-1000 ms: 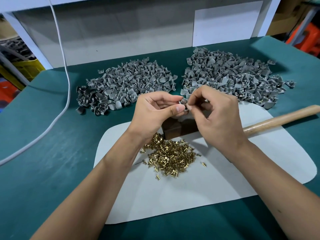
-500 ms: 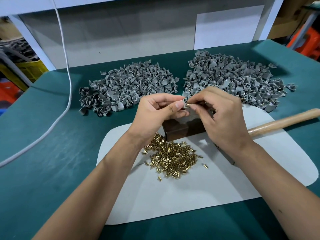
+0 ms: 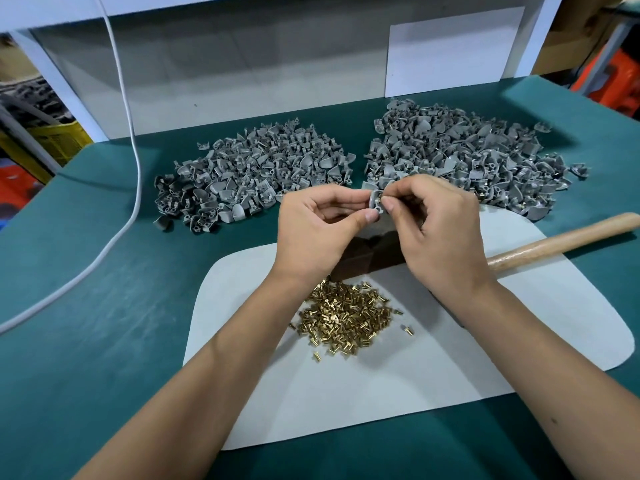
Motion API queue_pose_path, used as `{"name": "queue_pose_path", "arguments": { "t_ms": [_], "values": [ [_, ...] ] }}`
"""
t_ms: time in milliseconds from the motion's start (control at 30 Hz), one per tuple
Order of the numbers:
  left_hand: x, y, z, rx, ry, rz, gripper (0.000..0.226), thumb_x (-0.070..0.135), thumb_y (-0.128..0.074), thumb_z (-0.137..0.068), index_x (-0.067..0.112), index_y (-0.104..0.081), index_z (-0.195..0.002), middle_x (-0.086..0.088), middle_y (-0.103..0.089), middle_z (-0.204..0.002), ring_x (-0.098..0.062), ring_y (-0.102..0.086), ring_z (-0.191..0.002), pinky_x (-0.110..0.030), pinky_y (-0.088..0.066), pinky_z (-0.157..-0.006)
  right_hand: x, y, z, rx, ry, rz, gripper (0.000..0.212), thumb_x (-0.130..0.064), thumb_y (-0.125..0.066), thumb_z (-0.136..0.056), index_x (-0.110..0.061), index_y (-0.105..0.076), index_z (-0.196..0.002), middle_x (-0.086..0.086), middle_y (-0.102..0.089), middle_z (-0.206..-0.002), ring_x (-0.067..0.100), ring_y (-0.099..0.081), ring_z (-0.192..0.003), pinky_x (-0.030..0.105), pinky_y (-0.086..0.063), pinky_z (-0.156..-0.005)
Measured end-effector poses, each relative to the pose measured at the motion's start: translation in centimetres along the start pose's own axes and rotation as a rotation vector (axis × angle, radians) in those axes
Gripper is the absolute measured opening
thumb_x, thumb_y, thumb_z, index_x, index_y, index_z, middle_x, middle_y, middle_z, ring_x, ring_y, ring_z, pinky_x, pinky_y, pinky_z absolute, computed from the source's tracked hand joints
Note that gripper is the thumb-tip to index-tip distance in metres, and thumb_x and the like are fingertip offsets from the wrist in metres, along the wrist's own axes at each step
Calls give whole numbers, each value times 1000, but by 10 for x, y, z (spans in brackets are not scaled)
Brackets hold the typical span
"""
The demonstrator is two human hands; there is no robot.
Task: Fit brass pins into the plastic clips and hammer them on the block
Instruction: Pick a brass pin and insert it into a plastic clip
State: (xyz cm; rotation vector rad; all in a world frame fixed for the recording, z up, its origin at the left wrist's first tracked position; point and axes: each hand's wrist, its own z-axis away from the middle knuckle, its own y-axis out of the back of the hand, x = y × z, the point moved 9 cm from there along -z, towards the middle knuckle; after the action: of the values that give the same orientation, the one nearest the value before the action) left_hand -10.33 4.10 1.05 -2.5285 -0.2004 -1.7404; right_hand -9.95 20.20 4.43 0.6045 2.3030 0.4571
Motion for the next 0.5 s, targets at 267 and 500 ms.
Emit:
{"name": "queue_pose_path", "arguments": {
  "t_ms": [267, 500],
  "values": [
    [-3, -4, 4, 38, 32, 0, 24, -10, -84, -74, 3, -78, -93, -11, -79, -89, -20, -76, -82, -31, -61, -81, -2, 1, 3, 9, -6, 41, 4, -5, -69, -92, -2, -72, -92, 5, -70, -86, 16, -62, -78, 17, -47, -72],
    [1, -5, 5, 56, 29, -15, 23, -10, -84, -74, -1, -77, -94, -13, -79, -88, -26, -76, -83, -37, -62, -82, -3, 4, 3, 15, -7, 27, 5, -5, -68, -93, -2, -72, -91, 5, -71, -85, 16, -63, -76, 19, -49, -71]
  ]
}}
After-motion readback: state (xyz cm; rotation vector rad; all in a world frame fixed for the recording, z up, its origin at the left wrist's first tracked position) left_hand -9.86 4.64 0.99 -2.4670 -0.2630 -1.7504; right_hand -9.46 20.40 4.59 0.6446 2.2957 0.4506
